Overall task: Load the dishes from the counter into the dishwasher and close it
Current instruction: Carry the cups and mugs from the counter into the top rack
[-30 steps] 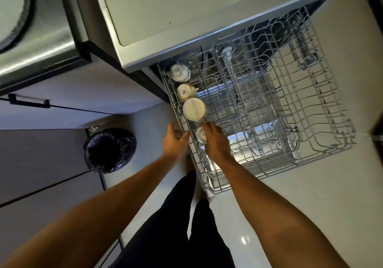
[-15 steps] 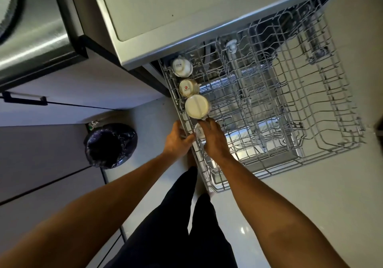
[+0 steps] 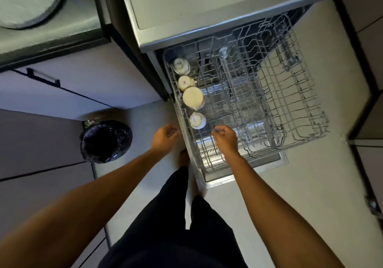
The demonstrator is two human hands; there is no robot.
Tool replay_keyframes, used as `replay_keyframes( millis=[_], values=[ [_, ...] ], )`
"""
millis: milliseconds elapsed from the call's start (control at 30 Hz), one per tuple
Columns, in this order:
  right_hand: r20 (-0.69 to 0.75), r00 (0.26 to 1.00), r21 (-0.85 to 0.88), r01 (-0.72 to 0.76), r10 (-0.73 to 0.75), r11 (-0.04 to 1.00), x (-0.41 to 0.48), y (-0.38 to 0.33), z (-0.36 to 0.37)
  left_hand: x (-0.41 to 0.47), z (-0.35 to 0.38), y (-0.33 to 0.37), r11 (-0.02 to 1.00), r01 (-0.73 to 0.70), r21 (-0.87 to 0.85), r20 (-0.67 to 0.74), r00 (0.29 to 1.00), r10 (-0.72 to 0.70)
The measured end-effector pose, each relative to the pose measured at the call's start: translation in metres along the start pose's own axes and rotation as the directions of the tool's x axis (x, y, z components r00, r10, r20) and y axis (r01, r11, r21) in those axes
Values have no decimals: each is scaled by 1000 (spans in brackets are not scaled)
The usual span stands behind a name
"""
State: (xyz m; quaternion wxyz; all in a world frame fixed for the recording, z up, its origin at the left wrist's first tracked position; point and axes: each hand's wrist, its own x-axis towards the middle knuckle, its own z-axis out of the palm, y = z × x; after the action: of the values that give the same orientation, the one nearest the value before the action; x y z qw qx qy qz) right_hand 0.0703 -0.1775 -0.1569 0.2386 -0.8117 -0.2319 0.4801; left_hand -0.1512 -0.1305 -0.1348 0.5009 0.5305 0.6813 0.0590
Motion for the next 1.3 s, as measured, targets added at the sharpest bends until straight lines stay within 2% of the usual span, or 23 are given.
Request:
replay_keyframes(
  millis=[167,233,433,567,733,800,833,1067,1133,1167,1233,1300],
  values=[
    [-18,996,112,88,-87,990,-51,6,0,-54,-26,-36,999,-26,-31,-115,993,22],
    [12,991,103,131,-133,986,-75,5,4,-84,-36,-52,998,-15,-59,-163,987,5],
    [161,946,101,267,-281,958,-147,-1,42,-167,-68,-115,988,16,-155,-327,943,-66],
    [312,883,28,362,-352,932,-198,-12,95,-225,-102,-157,980,3,-200,-490,866,-103],
    [478,757,-74,539,-444,839,-264,-32,174,-289,-153,-226,966,-44,-257,-688,710,-151],
    [552,688,-86,608,-471,789,-298,-39,216,-320,-179,-260,958,-74,-277,-761,626,-172],
    [567,665,-74,628,-486,775,-305,-41,227,-327,-184,-268,958,-95,-270,-780,605,-159],
    [705,460,-5,764,-540,645,-441,-69,389,-433,-280,-399,968,-141,-209,-942,294,-160],
    [714,402,50,787,-574,615,-468,-78,422,-453,-300,-424,973,-128,-193,-959,234,-159],
    [732,358,74,805,-580,589,-501,-77,462,-477,-319,-457,973,-92,-210,-966,174,-192],
    [724,309,120,824,-617,554,-519,-87,484,-484,-331,-476,978,-45,-204,-968,155,-195],
    [746,246,148,845,-618,515,-554,-92,523,-502,-348,-506,963,-11,-269,-953,145,-264]
  ],
)
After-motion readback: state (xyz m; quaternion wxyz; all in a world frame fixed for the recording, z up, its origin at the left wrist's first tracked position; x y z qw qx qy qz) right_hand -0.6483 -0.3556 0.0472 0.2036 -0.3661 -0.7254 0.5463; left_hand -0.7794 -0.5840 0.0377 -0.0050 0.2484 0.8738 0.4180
